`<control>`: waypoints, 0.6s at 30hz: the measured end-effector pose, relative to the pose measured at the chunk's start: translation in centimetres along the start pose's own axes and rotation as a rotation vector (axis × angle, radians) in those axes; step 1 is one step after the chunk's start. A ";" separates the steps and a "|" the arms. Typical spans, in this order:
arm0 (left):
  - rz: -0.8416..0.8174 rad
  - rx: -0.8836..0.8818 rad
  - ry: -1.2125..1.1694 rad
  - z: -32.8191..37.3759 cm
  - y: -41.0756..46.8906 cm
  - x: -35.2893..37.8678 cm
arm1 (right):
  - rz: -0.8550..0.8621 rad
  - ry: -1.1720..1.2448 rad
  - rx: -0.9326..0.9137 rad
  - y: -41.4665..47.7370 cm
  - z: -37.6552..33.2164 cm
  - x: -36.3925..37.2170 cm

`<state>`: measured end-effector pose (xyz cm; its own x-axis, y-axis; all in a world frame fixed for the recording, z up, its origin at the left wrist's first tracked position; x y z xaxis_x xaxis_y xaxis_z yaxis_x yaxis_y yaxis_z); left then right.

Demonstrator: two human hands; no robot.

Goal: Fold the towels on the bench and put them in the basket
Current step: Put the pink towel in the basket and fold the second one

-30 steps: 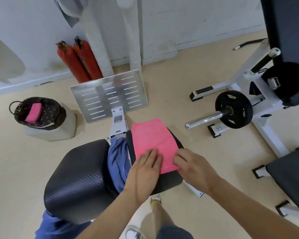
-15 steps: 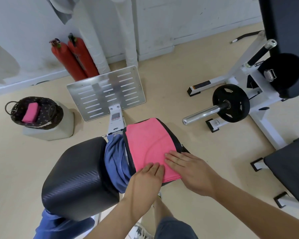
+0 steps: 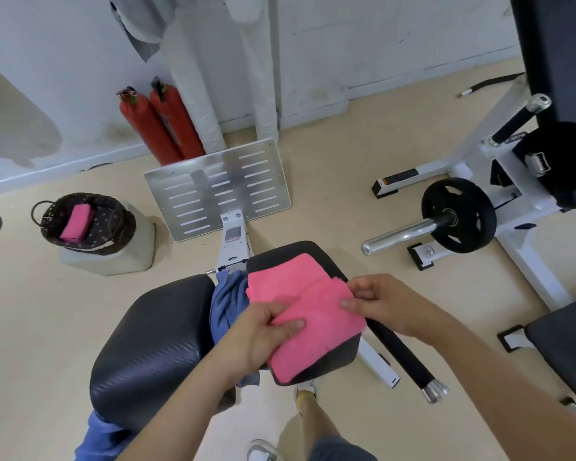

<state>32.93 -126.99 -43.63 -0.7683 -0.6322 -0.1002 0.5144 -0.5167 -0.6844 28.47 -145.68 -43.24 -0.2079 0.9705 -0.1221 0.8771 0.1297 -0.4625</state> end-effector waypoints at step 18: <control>0.474 -0.098 0.629 0.3 9.2 -7.0 | 0.034 -0.710 0.117 12.6 -0.4 0.0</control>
<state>43.13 -127.48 -48.99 -0.5618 -0.3117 -0.7663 0.8272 -0.2022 -0.5243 39.73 -143.97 -48.69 -0.4473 0.6021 -0.6613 0.8442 0.0399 -0.5346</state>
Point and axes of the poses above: each hand's wrist, its own y-axis towards the middle knuckle, its own x-axis out of the palm, z = x × y, the point moved 7 cm from there along y, towards the middle knuckle, and after that the axes turned 8 degrees about -x, right-handed, at the moved point
